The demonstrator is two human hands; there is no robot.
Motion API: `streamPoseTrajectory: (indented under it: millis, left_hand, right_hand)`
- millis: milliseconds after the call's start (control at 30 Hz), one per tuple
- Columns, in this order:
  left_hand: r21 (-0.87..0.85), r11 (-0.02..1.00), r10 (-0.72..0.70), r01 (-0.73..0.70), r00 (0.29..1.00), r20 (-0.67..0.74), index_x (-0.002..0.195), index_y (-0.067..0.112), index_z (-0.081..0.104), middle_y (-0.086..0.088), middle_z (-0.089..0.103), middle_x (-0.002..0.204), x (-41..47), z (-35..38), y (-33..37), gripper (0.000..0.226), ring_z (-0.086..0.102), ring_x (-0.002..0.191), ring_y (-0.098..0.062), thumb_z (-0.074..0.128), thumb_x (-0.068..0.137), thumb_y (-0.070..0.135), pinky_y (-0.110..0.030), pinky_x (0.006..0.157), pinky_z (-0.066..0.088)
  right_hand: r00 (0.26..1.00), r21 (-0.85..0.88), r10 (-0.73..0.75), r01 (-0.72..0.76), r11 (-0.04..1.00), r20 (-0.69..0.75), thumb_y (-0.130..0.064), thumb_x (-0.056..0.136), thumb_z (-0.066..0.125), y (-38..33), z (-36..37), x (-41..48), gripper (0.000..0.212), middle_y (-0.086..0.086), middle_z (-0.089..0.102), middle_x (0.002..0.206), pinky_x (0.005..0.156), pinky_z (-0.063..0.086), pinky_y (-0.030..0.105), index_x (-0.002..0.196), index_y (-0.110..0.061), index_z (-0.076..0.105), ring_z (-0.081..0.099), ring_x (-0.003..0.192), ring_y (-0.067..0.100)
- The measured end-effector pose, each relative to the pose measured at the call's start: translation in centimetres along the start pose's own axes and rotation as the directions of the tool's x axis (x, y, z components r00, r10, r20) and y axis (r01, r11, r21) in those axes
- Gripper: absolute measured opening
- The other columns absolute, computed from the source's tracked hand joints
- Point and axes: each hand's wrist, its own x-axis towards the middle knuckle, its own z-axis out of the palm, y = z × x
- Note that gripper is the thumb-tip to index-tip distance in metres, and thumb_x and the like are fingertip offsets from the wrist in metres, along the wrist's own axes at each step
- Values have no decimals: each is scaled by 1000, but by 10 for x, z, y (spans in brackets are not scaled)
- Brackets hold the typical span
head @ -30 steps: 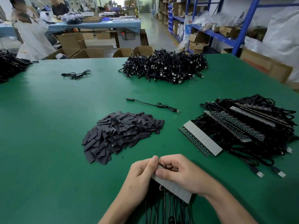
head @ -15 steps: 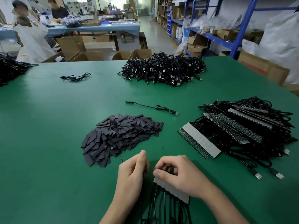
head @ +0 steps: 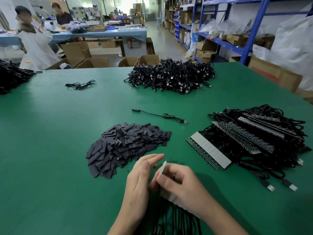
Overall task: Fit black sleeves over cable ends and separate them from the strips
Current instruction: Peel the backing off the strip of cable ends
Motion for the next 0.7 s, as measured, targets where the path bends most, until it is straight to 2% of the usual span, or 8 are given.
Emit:
streamPoseTrajectory:
  millis: [100,167,233,300,400,467,567,700]
  left_hand:
    - [30,999,-15,19,993,-121,68,19,61,1,61,90,6,-10,-1,44,60,88,-13,48,99,49,-24,75,42]
    - [110,992,-37,54,987,-156,63,18,51,-1,54,83,12,-19,-4,48,53,76,-15,57,102,45,-21,66,38]
    - [204,976,-47,80,986,-161,70,17,56,5,55,87,21,-29,-10,36,53,78,-13,60,101,35,-17,65,38]
    - [342,936,-36,79,991,-132,90,24,63,14,55,97,35,-35,-13,9,57,88,-6,66,98,20,-14,73,42]
    - [559,829,14,39,996,-91,117,25,65,14,55,113,53,-38,-18,26,59,98,-2,69,95,11,-27,85,49]
    - [686,727,53,14,996,-75,123,20,69,7,61,121,65,-38,-19,28,61,106,-17,68,96,12,-39,90,51]
    - [820,572,32,-2,999,-20,123,21,73,2,68,121,82,-40,-22,26,59,114,-26,68,97,19,-41,92,49]
    - [851,522,30,-50,999,41,111,27,78,9,72,113,91,-46,-25,18,63,109,-20,74,93,27,-36,87,51]
  right_hand:
    - [998,327,-27,44,944,-56,-48,88,77,-19,-11,-2,32,14,70,74,72,57,34,88,-17,70,68,69,27]
    - [990,484,-32,94,870,-136,-49,88,75,-37,-23,-4,33,3,57,58,57,53,27,82,-17,67,56,52,18]
    - [975,509,-32,144,848,-221,-44,94,65,-57,-37,-7,31,-4,41,52,47,42,21,81,-16,62,41,45,11]
    - [959,336,-30,128,933,-282,-42,99,60,-75,-49,-12,33,-5,32,52,44,33,19,81,-15,55,30,45,11]
    - [941,-248,-36,-52,967,-336,-48,99,60,-83,-54,-16,37,-7,33,54,45,24,21,76,-20,50,24,48,12]
    - [935,-642,-78,-174,746,-345,-53,95,58,-75,-45,-14,35,-8,37,48,44,21,21,79,-23,52,27,43,8]
    - [936,-860,-42,-304,409,-350,-58,96,55,-53,-27,-9,35,-8,52,52,42,25,21,81,-26,51,41,44,7]
    - [945,-887,48,-320,334,-323,-57,99,53,-18,-17,-2,31,-9,52,57,44,25,18,87,-29,53,43,47,0]
